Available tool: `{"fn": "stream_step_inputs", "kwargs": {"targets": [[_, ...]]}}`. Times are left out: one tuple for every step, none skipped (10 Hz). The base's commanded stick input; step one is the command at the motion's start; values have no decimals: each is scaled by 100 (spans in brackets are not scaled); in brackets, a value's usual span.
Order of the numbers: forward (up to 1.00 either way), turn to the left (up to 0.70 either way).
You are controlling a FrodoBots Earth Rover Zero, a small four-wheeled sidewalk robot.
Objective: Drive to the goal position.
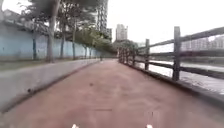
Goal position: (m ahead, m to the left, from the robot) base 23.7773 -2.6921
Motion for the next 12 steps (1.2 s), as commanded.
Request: {"fn": "stream_step_inputs", "kwargs": {"targets": [[100,0],[100,0],[100,0],[100,-2],[100,-22],[100,-40],[100,-40],[100,-40],[100,-40],[100,-27],[100,-8],[100,0]]}}
